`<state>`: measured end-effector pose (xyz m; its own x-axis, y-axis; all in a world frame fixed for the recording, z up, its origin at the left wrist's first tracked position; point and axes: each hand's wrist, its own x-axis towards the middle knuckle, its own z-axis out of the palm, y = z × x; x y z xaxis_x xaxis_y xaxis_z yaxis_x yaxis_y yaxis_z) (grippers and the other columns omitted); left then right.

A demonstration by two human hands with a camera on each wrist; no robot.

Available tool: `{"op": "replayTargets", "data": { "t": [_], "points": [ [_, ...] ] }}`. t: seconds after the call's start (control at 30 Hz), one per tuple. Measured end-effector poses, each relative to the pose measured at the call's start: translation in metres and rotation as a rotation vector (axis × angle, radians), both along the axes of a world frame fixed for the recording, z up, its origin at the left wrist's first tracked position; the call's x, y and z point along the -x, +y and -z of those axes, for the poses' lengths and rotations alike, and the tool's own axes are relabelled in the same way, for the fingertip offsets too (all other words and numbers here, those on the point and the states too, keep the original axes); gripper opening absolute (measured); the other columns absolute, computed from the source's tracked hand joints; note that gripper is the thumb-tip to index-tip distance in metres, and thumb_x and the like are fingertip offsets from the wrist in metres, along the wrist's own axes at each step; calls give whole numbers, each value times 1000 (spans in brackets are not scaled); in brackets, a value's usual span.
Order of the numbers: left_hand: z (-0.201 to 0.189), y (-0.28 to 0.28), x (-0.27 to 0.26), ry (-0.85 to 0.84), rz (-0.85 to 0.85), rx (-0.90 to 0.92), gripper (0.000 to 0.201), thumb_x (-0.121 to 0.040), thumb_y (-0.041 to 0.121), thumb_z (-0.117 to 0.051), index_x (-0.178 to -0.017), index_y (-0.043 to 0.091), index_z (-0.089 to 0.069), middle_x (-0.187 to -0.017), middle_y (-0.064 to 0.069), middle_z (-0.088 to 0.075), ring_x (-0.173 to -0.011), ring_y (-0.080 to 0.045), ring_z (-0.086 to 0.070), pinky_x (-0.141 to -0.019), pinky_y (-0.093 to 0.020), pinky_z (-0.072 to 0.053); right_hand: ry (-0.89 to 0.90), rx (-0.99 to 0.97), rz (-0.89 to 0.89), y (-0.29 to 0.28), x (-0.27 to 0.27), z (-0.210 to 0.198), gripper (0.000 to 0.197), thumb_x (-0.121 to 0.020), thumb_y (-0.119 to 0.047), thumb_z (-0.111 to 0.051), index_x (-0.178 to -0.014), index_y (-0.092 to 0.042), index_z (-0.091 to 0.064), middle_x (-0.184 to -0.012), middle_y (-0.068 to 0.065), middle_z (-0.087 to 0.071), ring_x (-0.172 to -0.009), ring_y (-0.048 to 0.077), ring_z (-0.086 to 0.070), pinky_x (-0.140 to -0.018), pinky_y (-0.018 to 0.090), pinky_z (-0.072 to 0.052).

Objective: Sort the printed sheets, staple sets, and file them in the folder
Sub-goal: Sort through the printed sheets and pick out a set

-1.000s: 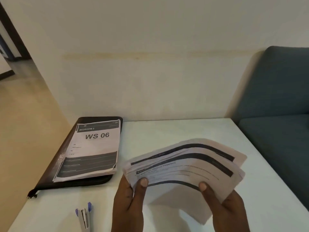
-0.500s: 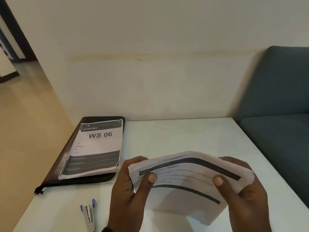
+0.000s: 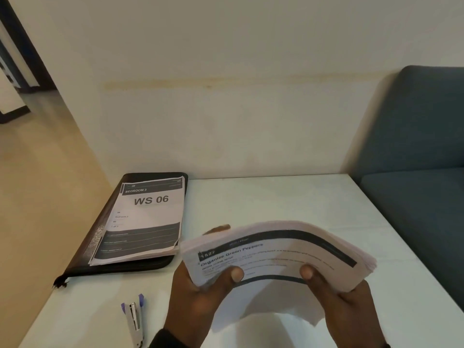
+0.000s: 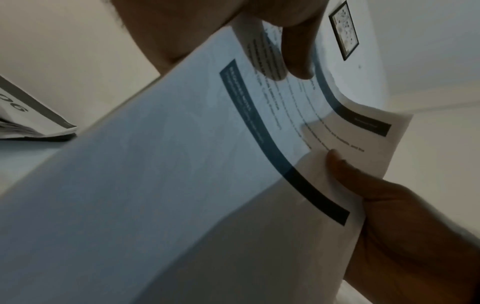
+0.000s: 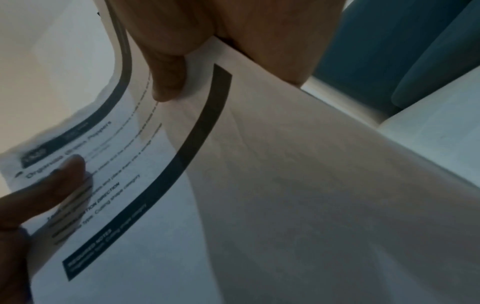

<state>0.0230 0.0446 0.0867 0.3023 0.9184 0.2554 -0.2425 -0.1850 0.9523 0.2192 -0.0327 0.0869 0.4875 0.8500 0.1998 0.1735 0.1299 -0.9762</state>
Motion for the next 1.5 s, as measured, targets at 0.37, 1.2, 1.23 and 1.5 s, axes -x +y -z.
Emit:
{"op": "replayTargets", "data": {
  "t": [0.37,1.2,1.23,1.5],
  "points": [
    [19,-1,-6,170,-51,62,24,-79,33,-67,-96,50,-68,-99,16,-71,-94,-5,-65,-75,-17,-53,105,239,-53,5,-10,39,14,-85,-27,-64,-95,-24,-73,-89,-9,-75,-83,1,-68,-71,22,-49],
    [37,22,28,-212,-210,604,41,-86,-1,-55,-124,15,-59,-114,-13,-69,-104,-33,-67,-83,-50,-56,414,153,-16,1,-26,48,56,-58,-50,-86,-103,-20,-74,-102,14,-74,-95,32,-70,-89,55,-52],
    [38,27,40,-165,-183,599,39,-87,2,-56,-125,15,-58,-113,-15,-69,-103,-35,-67,-83,-52,-56,391,189,2,-2,-33,49,45,-62,-44,-85,-99,-19,-76,-98,17,-74,-90,34,-70,-87,56,-53],
    [40,29,42,370,-58,282,20,-95,23,-51,-114,23,-58,-99,6,-72,-93,-16,-69,-67,-28,-58,240,257,-16,-9,-39,42,15,-90,-7,-61,-100,-9,-73,-90,5,-76,-88,23,-71,-73,34,-53]
  ]
}}
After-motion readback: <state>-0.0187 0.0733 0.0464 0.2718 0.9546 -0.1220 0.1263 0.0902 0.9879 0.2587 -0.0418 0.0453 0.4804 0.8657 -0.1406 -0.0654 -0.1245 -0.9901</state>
